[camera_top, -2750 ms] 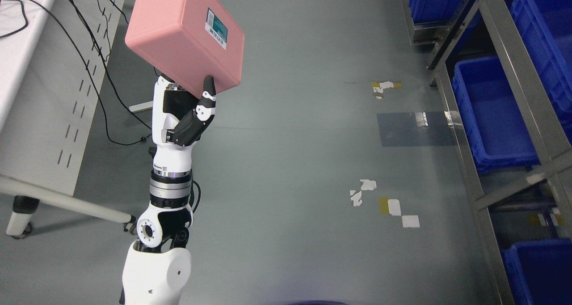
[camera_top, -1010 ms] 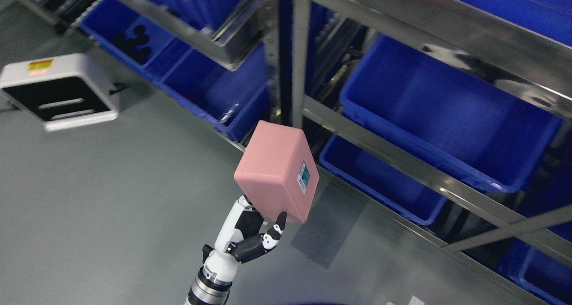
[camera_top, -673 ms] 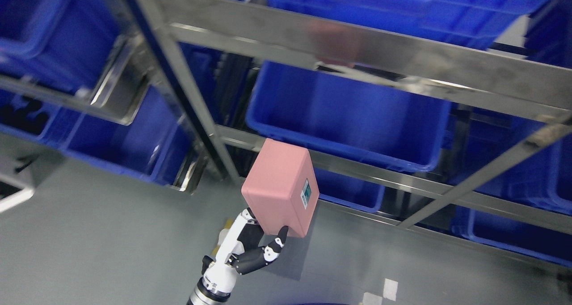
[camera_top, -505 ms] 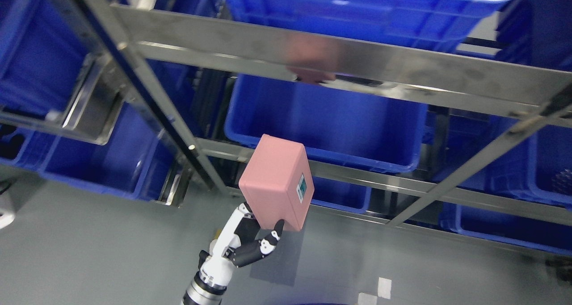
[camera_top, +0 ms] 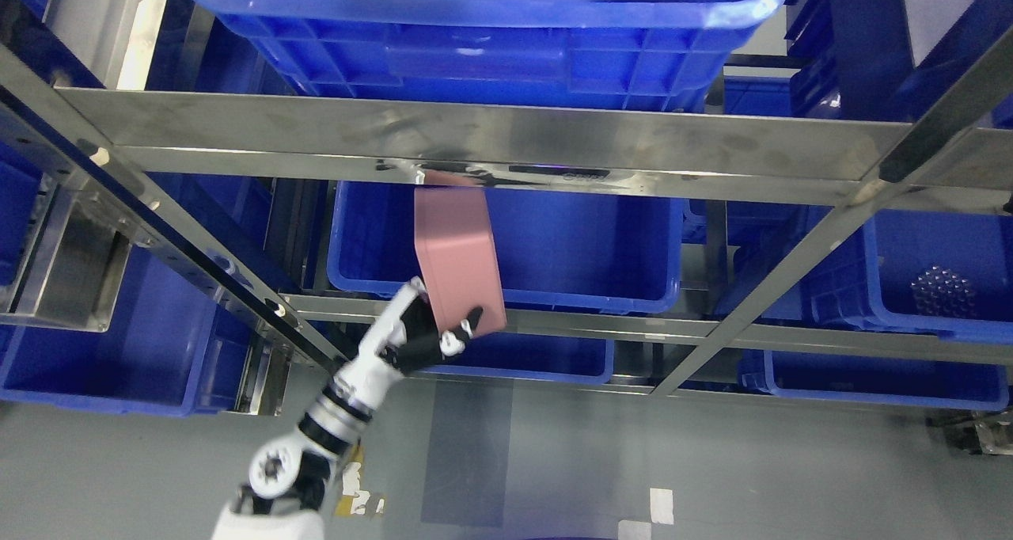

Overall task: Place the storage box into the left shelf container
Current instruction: 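Lower the pink box into the blue shelf container with the left hand, then push the pink box deeper into the blue container with the left hand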

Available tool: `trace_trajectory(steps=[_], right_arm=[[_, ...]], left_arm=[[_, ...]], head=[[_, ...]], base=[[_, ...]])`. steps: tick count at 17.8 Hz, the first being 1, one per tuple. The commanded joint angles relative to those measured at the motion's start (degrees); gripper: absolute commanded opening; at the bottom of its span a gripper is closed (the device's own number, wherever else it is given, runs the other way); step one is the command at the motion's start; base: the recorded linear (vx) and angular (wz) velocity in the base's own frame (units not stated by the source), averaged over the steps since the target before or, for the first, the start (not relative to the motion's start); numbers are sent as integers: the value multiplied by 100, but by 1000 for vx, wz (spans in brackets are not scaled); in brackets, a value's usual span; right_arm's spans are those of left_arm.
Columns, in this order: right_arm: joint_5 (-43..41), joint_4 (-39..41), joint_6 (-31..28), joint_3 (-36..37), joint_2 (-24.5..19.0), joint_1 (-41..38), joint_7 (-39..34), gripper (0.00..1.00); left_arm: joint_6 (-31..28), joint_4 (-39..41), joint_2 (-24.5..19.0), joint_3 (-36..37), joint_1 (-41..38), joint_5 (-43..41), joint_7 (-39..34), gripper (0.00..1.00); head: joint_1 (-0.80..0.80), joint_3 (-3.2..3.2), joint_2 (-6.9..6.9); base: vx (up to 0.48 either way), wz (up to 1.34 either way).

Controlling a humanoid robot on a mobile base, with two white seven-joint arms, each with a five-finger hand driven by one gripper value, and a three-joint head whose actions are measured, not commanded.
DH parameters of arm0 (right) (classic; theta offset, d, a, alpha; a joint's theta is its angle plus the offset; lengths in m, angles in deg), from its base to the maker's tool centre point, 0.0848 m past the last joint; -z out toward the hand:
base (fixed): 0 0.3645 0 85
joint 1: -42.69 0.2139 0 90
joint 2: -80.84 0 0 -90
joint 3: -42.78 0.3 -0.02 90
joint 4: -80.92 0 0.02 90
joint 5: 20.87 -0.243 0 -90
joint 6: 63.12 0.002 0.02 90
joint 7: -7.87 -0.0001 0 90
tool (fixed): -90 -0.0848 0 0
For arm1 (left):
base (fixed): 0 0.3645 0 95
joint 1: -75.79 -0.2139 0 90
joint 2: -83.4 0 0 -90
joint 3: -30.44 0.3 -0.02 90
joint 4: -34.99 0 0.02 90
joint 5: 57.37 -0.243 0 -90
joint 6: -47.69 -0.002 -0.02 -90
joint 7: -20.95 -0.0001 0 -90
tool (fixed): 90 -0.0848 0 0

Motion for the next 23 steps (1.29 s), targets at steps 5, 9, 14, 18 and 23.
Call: trace_trajectory(steps=[5, 9, 14, 18, 23], right_arm=[[-123, 100, 26, 0, 100, 27, -6, 100], [-123, 100, 17, 0, 100, 27, -6, 100], [-123, 100, 17, 9, 100, 19, -14, 100], [-123, 100, 17, 0, 100, 19, -6, 100], [-123, 100, 17, 0, 100, 19, -14, 100]], left_arm=[[-275, -1580, -132, -159, 1926, -1911, 10, 6], [-257, -2115, -132, 403, 2295, -2650, 10, 6], [-161, -2784, -45, 615, 2761, -3414, -7, 17], [-187, -2811, 79, 554, 2841, -3653, -43, 43], [-143, -2321, 251, -181, 2798, -3600, -78, 97]], head=[[0, 0, 0], [0, 0, 0], [0, 0, 0], [0, 0, 0], [0, 0, 0]], base=[[2, -12], [0, 0], [0, 0], [0, 0], [0, 0]])
